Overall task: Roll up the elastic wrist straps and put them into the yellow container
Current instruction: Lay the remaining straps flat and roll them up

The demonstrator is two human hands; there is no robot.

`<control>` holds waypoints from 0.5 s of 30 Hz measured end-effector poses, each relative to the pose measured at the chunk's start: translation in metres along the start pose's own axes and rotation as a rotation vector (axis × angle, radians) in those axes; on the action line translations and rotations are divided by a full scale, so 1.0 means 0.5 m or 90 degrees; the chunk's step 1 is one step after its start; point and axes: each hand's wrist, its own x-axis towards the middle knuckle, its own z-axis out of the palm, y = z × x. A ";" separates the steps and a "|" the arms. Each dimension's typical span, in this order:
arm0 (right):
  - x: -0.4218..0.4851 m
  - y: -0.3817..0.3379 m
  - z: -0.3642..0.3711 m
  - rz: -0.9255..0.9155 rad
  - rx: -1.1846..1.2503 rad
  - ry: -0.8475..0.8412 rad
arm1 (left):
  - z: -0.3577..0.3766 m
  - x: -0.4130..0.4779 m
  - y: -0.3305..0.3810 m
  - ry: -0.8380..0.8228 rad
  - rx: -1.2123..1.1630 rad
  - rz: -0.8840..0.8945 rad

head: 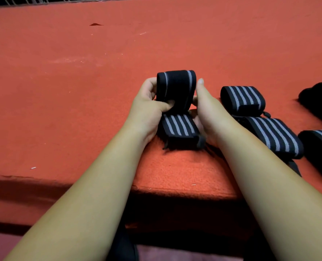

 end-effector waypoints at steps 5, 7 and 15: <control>-0.022 -0.022 -0.014 -0.019 0.109 -0.040 | -0.002 -0.002 -0.003 -0.086 -0.002 -0.033; -0.029 -0.024 -0.015 -0.027 0.120 -0.057 | 0.001 -0.005 0.003 -0.104 -0.015 -0.049; -0.018 -0.023 -0.018 -0.114 0.099 -0.037 | 0.000 0.000 0.024 -0.010 -0.161 -0.173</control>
